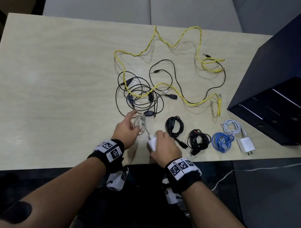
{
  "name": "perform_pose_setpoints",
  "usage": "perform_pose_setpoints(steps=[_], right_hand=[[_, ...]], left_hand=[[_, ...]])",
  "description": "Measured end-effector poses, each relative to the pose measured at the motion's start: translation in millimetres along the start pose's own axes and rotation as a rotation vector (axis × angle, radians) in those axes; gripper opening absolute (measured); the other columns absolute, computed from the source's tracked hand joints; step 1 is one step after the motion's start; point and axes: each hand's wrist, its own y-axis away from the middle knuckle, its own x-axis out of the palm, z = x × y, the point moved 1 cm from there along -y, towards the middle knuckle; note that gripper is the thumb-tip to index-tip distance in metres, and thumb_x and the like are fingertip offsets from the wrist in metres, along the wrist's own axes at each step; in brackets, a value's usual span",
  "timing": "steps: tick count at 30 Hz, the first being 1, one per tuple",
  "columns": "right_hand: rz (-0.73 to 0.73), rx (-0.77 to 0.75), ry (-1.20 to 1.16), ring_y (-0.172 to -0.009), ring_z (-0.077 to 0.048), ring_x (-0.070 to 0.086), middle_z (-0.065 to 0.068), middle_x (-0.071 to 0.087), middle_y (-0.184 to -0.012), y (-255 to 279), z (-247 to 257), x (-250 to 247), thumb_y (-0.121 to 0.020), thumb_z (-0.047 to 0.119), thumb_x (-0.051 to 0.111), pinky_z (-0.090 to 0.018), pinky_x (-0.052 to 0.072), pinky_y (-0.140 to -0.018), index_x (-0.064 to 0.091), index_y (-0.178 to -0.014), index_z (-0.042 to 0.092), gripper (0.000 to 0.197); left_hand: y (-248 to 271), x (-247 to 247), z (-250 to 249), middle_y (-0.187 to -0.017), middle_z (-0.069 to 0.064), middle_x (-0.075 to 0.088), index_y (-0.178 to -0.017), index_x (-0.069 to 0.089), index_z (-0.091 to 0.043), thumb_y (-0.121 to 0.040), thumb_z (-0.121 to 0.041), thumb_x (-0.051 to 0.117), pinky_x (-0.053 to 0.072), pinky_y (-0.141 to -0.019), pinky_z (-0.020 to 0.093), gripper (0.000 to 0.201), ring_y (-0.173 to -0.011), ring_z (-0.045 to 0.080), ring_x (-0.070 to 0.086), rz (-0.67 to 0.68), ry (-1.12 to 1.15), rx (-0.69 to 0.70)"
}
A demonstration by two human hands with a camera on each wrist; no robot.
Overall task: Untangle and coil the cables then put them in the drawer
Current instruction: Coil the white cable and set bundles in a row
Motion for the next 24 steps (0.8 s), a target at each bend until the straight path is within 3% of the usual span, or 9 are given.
perform_pose_setpoints(steps=[3, 6, 8, 10, 13, 16, 19, 22, 24], right_hand=[[-0.053, -0.015, 0.008, -0.115, -0.032, 0.046, -0.007, 0.045, -0.128, -9.1, -0.6, -4.6, -0.084, 0.024, 0.064, -0.04, 0.045, -0.084, 0.039, -0.126, 0.016, 0.05], [-0.128, -0.044, 0.046, -0.112, -0.032, 0.047, -0.006, 0.05, -0.126, -15.5, -0.3, -4.8, -0.086, 0.018, 0.059, -0.038, 0.044, -0.085, 0.04, -0.123, 0.017, 0.043], [-0.166, -0.06, 0.059, -0.11, -0.031, 0.047, -0.004, 0.053, -0.125, -18.1, -0.7, -6.6, -0.085, 0.014, 0.056, -0.039, 0.042, -0.086, 0.041, -0.122, 0.02, 0.041], [-0.181, -0.072, 0.083, -0.111, -0.029, 0.046, 0.0, 0.055, -0.124, -20.2, -1.5, -9.6, -0.084, 0.014, 0.057, -0.04, 0.038, -0.088, 0.042, -0.123, 0.024, 0.042], [-0.178, -0.089, 0.085, -0.11, -0.027, 0.044, 0.0, 0.056, -0.124, -23.1, -2.0, -10.4, -0.083, 0.01, 0.058, -0.038, 0.036, -0.088, 0.042, -0.126, 0.024, 0.048], [-0.158, -0.132, 0.071, -0.109, -0.027, 0.043, -0.005, 0.052, -0.128, -24.7, -0.3, -8.1, -0.081, 0.007, 0.06, -0.034, 0.039, -0.093, 0.041, -0.132, 0.019, 0.055], [-0.148, -0.156, 0.043, -0.11, -0.027, 0.042, -0.006, 0.05, -0.129, -26.0, 1.8, -8.3, -0.08, 0.001, 0.057, -0.035, 0.041, -0.095, 0.041, -0.134, 0.017, 0.059], [-0.151, -0.158, 0.049, -0.11, -0.028, 0.043, -0.007, 0.05, -0.13, -24.8, 2.6, -11.8, -0.082, 0.003, 0.054, -0.036, 0.041, -0.095, 0.042, -0.134, 0.017, 0.056], [-0.161, -0.158, 0.064, -0.111, -0.028, 0.044, -0.007, 0.05, -0.129, -23.5, 2.9, -15.2, -0.085, 0.014, 0.058, -0.036, 0.041, -0.095, 0.043, -0.133, 0.017, 0.05]], left_hand=[[-1.2, -7.5, 2.9, -0.064, 0.001, 0.056, -0.127, 0.052, -0.031, -0.085, -0.011, 0.053, 0.042, -0.058, 0.018, 0.047, -0.065, 0.018, 0.056, -0.023, -0.048, 0.005], [0.6, -15.3, 7.0, -0.066, -0.001, 0.057, -0.118, 0.057, -0.023, -0.087, -0.018, 0.057, 0.046, -0.064, 0.025, 0.031, -0.067, 0.017, 0.056, -0.076, -0.034, -0.005], [2.5, -20.3, 8.0, -0.07, 0.001, 0.061, -0.106, 0.062, -0.021, -0.091, -0.033, 0.057, 0.049, -0.071, 0.03, 0.02, -0.07, 0.02, 0.06, -0.103, 0.0, -0.006], [-1.1, -24.1, 10.3, -0.074, 0.004, 0.065, -0.088, 0.065, -0.02, -0.09, -0.045, 0.056, 0.05, -0.07, 0.032, 0.027, -0.072, 0.022, 0.061, -0.126, -0.006, -0.014], [-9.6, -28.5, 14.5, -0.068, 0.012, 0.066, -0.069, 0.061, -0.009, -0.084, -0.034, 0.062, 0.049, -0.065, 0.031, 0.03, -0.069, 0.027, 0.062, -0.151, -0.056, -0.086], [-10.5, -30.0, 21.4, -0.064, 0.005, 0.064, -0.076, 0.061, -0.012, -0.076, -0.017, 0.066, 0.048, -0.057, 0.024, 0.007, -0.063, 0.024, 0.062, -0.119, -0.026, -0.18], [-4.5, -30.2, 26.0, -0.062, 0.001, 0.062, -0.096, 0.066, -0.021, -0.078, -0.012, 0.066, 0.051, -0.052, 0.024, 0.02, -0.052, 0.017, 0.058, -0.033, 0.015, -0.175], [0.3, -32.0, 23.7, -0.059, -0.002, 0.061, -0.095, 0.068, -0.026, -0.083, -0.014, 0.061, 0.048, -0.049, 0.02, 0.018, -0.05, 0.019, 0.058, 0.04, -0.079, -0.119], [0.5, -34.9, 22.1, -0.061, -0.003, 0.062, -0.095, 0.069, -0.028, -0.087, -0.018, 0.057, 0.047, -0.051, 0.016, 0.017, -0.056, 0.018, 0.059, 0.017, -0.088, -0.096]])
